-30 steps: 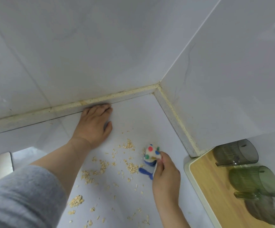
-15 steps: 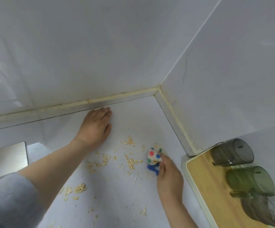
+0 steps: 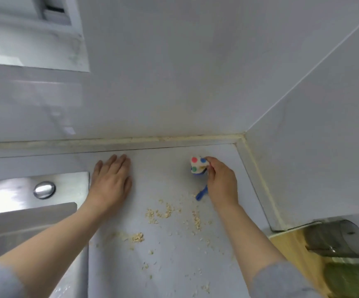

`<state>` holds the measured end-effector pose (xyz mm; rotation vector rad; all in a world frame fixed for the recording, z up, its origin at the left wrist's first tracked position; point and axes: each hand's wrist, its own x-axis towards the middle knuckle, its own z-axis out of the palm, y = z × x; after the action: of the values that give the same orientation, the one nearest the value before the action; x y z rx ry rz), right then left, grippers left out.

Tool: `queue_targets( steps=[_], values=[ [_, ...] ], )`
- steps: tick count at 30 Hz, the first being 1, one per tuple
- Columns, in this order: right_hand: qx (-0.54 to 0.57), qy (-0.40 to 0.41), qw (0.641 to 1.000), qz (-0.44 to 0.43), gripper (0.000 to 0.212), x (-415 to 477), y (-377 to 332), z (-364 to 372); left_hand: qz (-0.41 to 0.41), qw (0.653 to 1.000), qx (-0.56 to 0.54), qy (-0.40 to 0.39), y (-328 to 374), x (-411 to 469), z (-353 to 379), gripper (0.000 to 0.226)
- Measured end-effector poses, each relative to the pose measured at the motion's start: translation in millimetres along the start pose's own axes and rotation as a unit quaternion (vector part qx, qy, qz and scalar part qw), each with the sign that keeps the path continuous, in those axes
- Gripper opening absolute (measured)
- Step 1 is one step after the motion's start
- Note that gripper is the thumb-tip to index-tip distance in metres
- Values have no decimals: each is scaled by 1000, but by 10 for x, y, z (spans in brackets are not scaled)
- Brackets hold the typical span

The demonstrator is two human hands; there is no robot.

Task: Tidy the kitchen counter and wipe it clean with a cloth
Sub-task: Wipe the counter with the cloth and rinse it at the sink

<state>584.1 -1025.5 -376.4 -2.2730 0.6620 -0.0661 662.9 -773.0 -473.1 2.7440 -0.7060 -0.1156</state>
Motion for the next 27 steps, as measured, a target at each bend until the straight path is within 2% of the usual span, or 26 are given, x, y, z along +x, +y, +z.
queue_targets(
  steps=[5,11,16,21,27],
  values=[
    [-31,-46,998,-8,34,169,208,299,19,1000,2,25,-101,-67,103,55],
    [-39,-2,998,-49,39,-468,535,387,14,1000,12,24,-104,-64,112,55],
    [-101,-51,992,-54,36,-836,645,262,11,1000,16,22,-90,-77,98,56],
    [-87,94,991,-44,32,-608,582,-41,16,1000,21,14,-111,-85,104,58],
    [-75,98,992,19,29,-238,770,-93,10,1000,8,23,-91,-67,121,59]
  ],
)
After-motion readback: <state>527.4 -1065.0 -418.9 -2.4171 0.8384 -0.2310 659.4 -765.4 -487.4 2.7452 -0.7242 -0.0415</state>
